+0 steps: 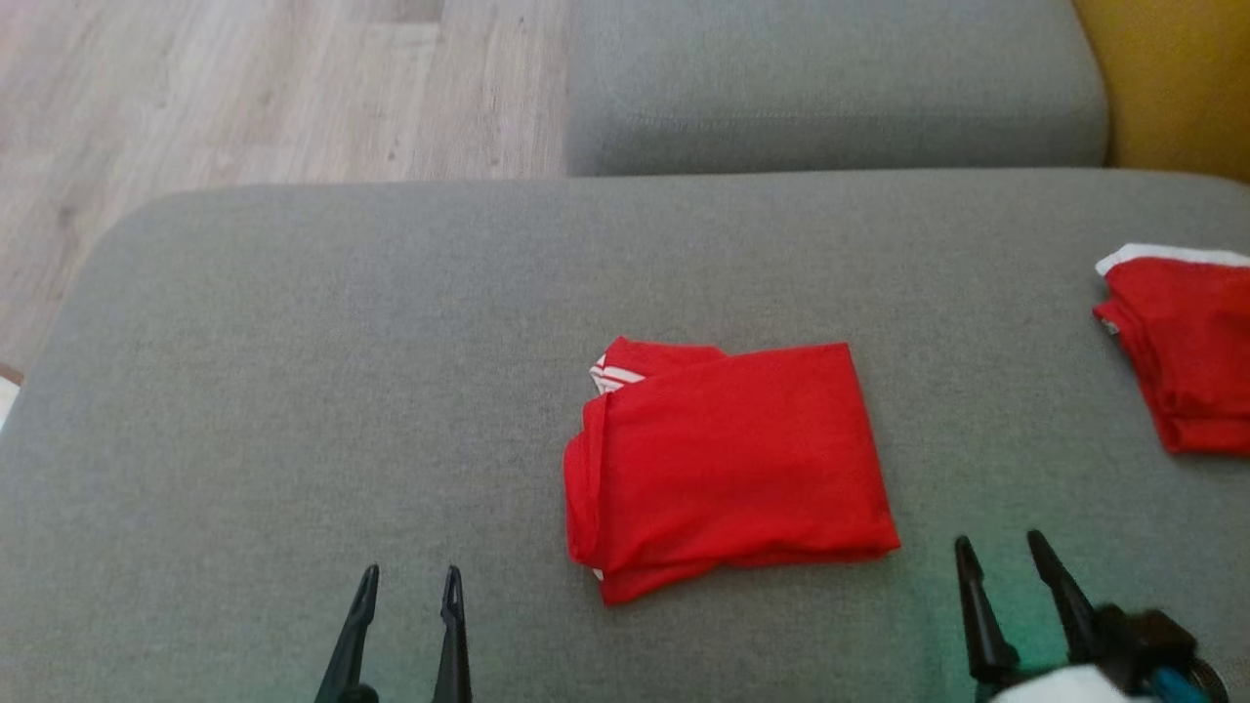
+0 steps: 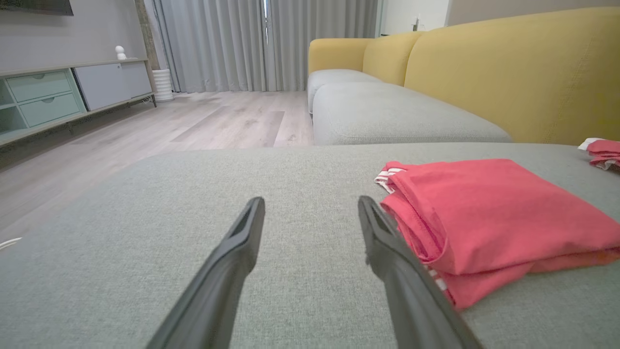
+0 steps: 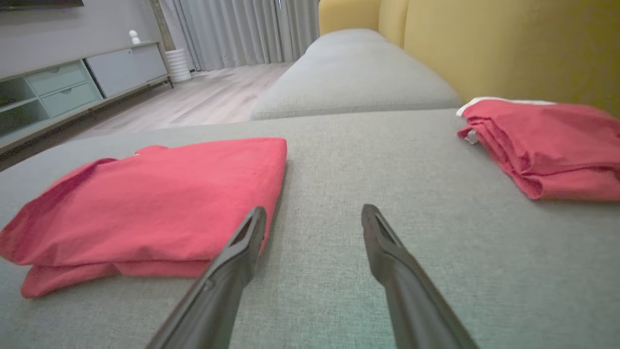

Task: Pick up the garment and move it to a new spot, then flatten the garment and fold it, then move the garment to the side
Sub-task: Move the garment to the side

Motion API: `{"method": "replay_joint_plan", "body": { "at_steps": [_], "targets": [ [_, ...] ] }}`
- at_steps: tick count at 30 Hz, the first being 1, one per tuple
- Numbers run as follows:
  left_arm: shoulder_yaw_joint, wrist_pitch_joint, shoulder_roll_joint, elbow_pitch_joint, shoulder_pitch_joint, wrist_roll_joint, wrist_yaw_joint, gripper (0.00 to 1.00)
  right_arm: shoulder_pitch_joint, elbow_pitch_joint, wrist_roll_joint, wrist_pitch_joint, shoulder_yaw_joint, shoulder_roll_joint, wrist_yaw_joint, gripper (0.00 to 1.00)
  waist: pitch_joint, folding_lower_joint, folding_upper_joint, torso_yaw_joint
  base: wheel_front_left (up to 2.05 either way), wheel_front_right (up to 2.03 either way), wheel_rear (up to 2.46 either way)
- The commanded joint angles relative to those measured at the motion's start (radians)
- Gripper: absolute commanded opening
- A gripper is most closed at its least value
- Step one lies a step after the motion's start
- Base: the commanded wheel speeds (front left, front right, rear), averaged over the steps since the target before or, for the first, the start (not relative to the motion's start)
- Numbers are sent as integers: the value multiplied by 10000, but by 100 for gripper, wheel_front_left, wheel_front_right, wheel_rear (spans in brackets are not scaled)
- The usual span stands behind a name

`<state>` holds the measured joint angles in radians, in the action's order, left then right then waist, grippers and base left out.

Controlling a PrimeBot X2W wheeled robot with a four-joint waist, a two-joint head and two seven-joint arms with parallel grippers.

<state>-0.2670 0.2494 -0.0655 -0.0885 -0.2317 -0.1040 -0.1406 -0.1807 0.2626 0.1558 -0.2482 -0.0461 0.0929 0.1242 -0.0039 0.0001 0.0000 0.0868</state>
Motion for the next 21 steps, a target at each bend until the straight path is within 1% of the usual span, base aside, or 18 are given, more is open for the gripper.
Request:
{"method": "replay_joint_plan", "body": {
  "at_steps": [1, 4, 7, 10, 11, 15, 17, 18, 19, 20, 21],
  "targets": [
    [172, 124, 144, 320, 448, 91, -4, 100, 960, -48, 154, -135, -397, 362, 65, 100, 267, -1, 0, 26, 0, 0, 0],
    [39, 124, 147, 323, 688, 92, -23, 100, 1843, 811, 805, 144, -1055, 629, 65, 100, 652, -1, 0, 87, 0, 0, 0],
    [-139, 124, 149, 234, 931, -27, -61, 100, 2756, 1478, 1751, 1025, -1515, 746, 65, 100, 949, -1, 0, 174, 0, 0, 0],
    [-359, 124, 150, 211, 1202, -162, -100, 100, 3512, 2050, 2852, 2216, -1728, 690, 65, 100, 1160, -1, 0, 295, 0, 0, 0],
    [-359, 124, 150, 211, 1202, -162, -100, 100, 3512, 2050, 2852, 2216, -1728, 690, 65, 100, 1160, -1, 0, 295, 0, 0, 0],
    [-634, 124, 151, 349, 1491, -307, -134, 100, 4150, 2837, 4091, 3609, -1881, 556, 65, 100, 1232, -1, 0, 481, 0, 0, 0],
    [-728, 124, 151, 418, 1586, -339, -171, 100, 4301, 3050, 4574, 4085, -2033, 508, 65, 100, 1232, -1, 0, 562, 0, 0, 0],
    [-777, 124, 151, 437, 1619, -364, -165, 100, 4353, 3055, 4780, 4204, -2118, 493, 65, 88, 1231, -1, 0, 589, 0, 0, 0],
    [-834, 124, 151, 445, 1648, -394, -145, 100, 4387, 3016, 5007, 4234, -2162, 482, 65, 50, 1231, -1, 0, 611, 0, 0, 0],
    [-879, 124, 151, 511, 1704, -374, -130, 100, 4408, 2940, 5227, 4217, -2197, 488, 65, 0, 1236, -1, 0, 625, 0, 0, 0],
    [-897, 124, 151, 598, 1745, -369, -151, 100, 4424, 2858, 5389, 4163, -2217, 535, 65, 0, 1241, -1, 0, 621, 0, 0, 0]
  ]
}}
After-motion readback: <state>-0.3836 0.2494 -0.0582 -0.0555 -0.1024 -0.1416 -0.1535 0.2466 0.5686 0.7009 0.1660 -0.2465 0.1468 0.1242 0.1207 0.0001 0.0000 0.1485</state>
